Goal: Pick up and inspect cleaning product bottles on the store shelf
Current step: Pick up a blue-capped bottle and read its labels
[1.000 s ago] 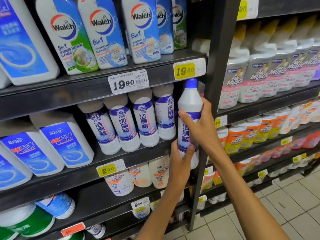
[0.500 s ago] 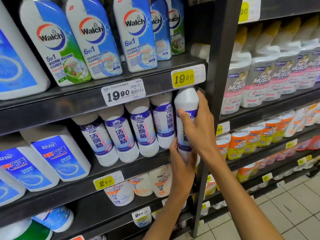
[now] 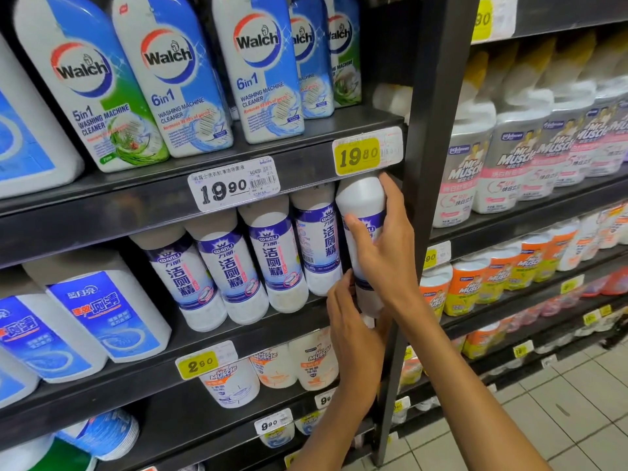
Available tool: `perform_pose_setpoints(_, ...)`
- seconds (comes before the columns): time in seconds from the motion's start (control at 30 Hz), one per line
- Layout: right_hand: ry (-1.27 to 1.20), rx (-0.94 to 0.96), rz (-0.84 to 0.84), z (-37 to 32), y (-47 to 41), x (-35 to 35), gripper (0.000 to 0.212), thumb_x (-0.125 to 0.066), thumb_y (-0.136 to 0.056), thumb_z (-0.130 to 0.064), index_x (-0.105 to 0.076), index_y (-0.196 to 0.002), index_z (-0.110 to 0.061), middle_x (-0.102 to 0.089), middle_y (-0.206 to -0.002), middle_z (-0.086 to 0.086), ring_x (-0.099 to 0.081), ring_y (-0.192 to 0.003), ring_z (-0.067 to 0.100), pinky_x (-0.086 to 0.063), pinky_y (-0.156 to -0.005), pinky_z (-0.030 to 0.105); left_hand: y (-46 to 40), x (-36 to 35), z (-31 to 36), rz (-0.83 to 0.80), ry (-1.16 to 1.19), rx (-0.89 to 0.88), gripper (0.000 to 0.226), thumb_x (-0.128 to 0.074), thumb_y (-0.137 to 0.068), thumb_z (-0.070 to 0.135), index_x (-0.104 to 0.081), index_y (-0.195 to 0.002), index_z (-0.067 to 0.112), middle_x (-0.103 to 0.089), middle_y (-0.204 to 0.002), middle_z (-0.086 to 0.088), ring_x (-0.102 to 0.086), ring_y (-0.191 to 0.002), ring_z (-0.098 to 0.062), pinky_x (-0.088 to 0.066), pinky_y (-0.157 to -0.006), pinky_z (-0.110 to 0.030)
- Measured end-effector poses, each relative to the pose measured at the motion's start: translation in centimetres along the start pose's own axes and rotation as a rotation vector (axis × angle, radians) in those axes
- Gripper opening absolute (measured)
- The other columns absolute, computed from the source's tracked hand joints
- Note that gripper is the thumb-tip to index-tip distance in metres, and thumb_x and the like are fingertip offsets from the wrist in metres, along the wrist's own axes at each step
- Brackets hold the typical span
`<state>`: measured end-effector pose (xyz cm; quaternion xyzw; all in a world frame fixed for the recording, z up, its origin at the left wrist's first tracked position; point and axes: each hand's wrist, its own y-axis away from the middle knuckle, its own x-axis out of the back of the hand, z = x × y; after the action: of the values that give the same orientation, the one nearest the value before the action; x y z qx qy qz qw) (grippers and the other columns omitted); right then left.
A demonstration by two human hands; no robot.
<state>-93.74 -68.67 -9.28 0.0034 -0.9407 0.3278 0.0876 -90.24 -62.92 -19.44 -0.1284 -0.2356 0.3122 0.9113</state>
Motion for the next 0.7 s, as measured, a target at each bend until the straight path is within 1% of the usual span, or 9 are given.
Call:
perform_pose_setpoints(0.03, 0.006, 0.000, -0.005, -0.1, -0.3, -0.1, 0.061, -0.060, -0.091, -0.013, -0.029, -0.143, -0.006, -0.042, -0.142, 0.010, -0.046, -0.125, 0.016, -0.043, -0.101, 0.025, -0.1, 0.0, 0.1, 0.010, 0.015, 0.003, 0.075, -0.078, -0.075, 0.016, -0.039, -0.139, 0.016, -0.045, -0.139, -0.003, -0.045, -0.127, -0.015, -0.042, -0.099, -0.018)
perform_pose_setpoints(0.1, 0.017, 0.000, -0.008, -0.3, -0.9, -0.2, 0.058, -0.059, -0.093, -0.013, -0.030, -0.142, -0.004, -0.043, -0.140, 0.012, -0.047, -0.124, 0.020, -0.044, -0.102, 0.033, -0.5, 0.2, 0.4, 0.047, 0.054, -0.007, 0.072, -0.078, -0.075, 0.012, -0.042, -0.137, 0.014, -0.048, -0.134, -0.006, -0.049, -0.124, -0.019, -0.048, -0.099, -0.034)
perform_pose_setpoints(0.17, -0.003, -0.019, 0.007, -0.4, -1.7, -0.5, 0.055, -0.058, -0.093, -0.015, -0.031, -0.140, -0.005, -0.046, -0.137, 0.011, -0.049, -0.122, 0.019, -0.045, -0.100, 0.036, -1.1, 0.4, 0.8, 0.090, 0.063, -0.028, 0.070, -0.076, -0.076, 0.006, -0.043, -0.137, 0.010, -0.049, -0.132, -0.009, -0.049, -0.123, -0.023, -0.048, -0.098, -0.041)
perform_pose_setpoints(0.27, -0.067, -0.044, 0.043, -0.2, -2.3, -1.0, 0.052, -0.059, -0.093, -0.016, -0.033, -0.137, -0.007, -0.050, -0.133, 0.007, -0.053, -0.116, 0.014, -0.048, -0.096, 0.032, -1.7, 0.3, 1.2, 0.138, 0.012, -0.054, 0.068, -0.072, -0.077, 0.000, -0.042, -0.138, 0.008, -0.047, -0.134, -0.013, -0.046, -0.126, -0.024, -0.046, -0.101, -0.039)
perform_pose_setpoints(0.37, -0.128, -0.055, 0.053, 0.7, -1.8, -1.5, 0.057, -0.059, -0.093, -0.016, -0.029, -0.141, -0.009, -0.049, -0.131, 0.000, -0.053, -0.114, 0.007, -0.048, -0.094, 0.023, -1.1, -0.1, 1.0, 0.164, -0.056, -0.117, 0.061, -0.073, -0.076, -0.003, -0.050, -0.132, 0.005, -0.050, -0.130, -0.014, -0.049, -0.123, -0.022, -0.050, -0.096, -0.036)
perform_pose_setpoints(0.47, -0.129, -0.052, 0.036, 1.4, -1.3, -1.4, 0.061, -0.058, -0.093, -0.013, -0.024, -0.144, -0.008, -0.043, -0.139, 0.007, -0.048, -0.123, 0.014, -0.045, -0.101, 0.034, -0.1, -0.5, 0.1, 0.090, -0.079, -0.149, 0.054, -0.071, -0.079, -0.001, -0.053, -0.130, 0.006, -0.054, -0.130, -0.012, -0.052, -0.122, -0.020, -0.052, -0.094, -0.036)
perform_pose_setpoints(0.6, -0.057, -0.074, -0.023, 1.4, -1.6, -1.0, 0.064, -0.058, -0.093, -0.015, -0.021, -0.145, -0.008, -0.040, -0.141, 0.009, -0.047, -0.124, 0.015, -0.045, -0.102, 0.034, -0.1, -0.4, -0.9, -0.001, -0.132, -0.132, 0.060, -0.065, -0.086, 0.005, -0.040, -0.140, 0.012, -0.042, -0.143, -0.008, -0.040, -0.133, -0.017, -0.041, -0.106, -0.029)
perform_pose_setpoints(0.63, -0.003, -0.069, -0.047, 1.2, -1.5, -0.9, 0.068, -0.059, -0.092, -0.014, -0.018, -0.146, -0.009, -0.037, -0.144, 0.011, -0.044, -0.128, 0.018, -0.043, -0.104, 0.037, -0.2, -0.2, -0.9, -0.015, -0.153, -0.149, 0.063, -0.065, -0.087, 0.006, -0.037, -0.142, 0.013, -0.038, -0.146, -0.008, -0.039, -0.134, -0.017, -0.042, -0.105, -0.029)
perform_pose_setpoints(0.7, 0.110, -0.053, -0.098, 1.3, -0.9, -1.2, 0.082, -0.063, -0.088, -0.006, -0.008, -0.149, -0.009, -0.022, -0.153, 0.015, -0.028, -0.140, 0.023, -0.033, -0.112, 0.043, -0.2, -0.3, -1.2, -0.049, -0.166, -0.166, 0.068, -0.065, -0.088, 0.009, -0.030, -0.146, 0.016, -0.031, -0.150, -0.006, -0.036, -0.136, -0.016, -0.044, -0.105, -0.032)
